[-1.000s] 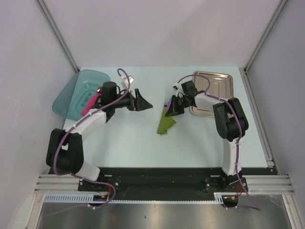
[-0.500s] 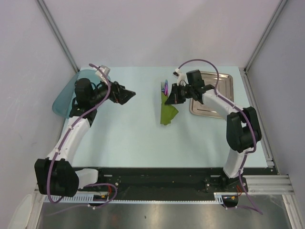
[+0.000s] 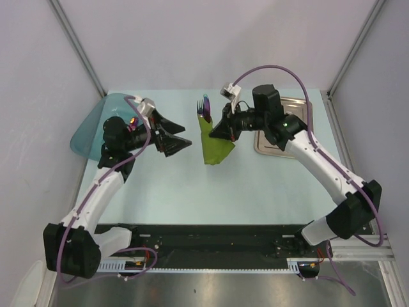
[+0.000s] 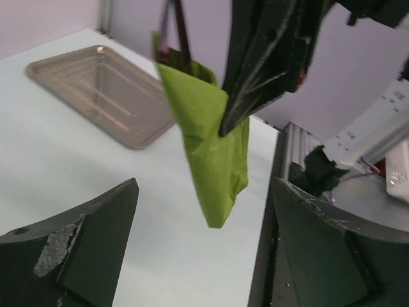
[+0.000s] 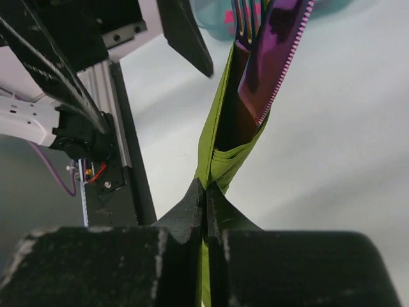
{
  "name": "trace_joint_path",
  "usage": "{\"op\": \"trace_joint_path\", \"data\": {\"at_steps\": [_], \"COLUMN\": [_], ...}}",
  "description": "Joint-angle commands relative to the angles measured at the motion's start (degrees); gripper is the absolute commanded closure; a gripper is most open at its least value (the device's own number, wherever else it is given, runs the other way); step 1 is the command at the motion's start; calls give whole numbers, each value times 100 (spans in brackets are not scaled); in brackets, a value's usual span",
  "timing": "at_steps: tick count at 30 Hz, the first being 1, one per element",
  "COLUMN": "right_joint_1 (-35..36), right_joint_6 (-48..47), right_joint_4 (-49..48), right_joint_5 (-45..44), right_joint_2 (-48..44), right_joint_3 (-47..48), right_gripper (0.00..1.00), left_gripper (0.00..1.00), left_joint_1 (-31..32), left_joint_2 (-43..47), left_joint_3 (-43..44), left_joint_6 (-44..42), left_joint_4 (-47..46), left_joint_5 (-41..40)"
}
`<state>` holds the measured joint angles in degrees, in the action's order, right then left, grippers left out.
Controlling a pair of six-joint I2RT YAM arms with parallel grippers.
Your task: Place the utensils on the paper napkin and roll it up
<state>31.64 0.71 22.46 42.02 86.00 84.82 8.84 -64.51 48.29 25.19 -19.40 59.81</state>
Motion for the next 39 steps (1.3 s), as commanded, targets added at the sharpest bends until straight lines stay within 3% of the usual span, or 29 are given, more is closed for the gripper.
{"op": "trace_joint_path", "data": {"at_steps": [1, 5, 16, 21, 32, 35, 39], "right_joint_1": [368, 668, 1239, 1354, 1521, 1565, 1600], "right_joint_6": [-282, -404, -695, -712, -695, -695, -748], "right_joint_4": [-127, -242, -418, -488, -620, -637, -637], "right_joint_5": [-168, -361, -660, -721, -818, -827, -845], "right_joint_2": [-496, -786, -1375, -1401, -1472, -1480, -1489], "right_joint_3": [150, -26, -308, -387, -422, -422, -448], "right_gripper": [100, 100, 100, 100, 100, 100, 100], "left_gripper": [7, 6, 9, 22, 34, 42, 62], "left_joint_1": [504, 934, 1190, 1322, 1489, 1489, 1489], "left_joint_2": [518, 606, 501, 387, 185, 158, 158], "left_joint_3": [-135, -189, -417, -461, -461, -479, -522], "left_joint_6": [170, 442, 1619, 2033, 2491, 2526, 2657], "left_joint_4": [-564, -775, -2093, -2542, -3105, -3070, -3131], "left_joint_5": [22, -145, -207, -189, -294, -347, -374]}}
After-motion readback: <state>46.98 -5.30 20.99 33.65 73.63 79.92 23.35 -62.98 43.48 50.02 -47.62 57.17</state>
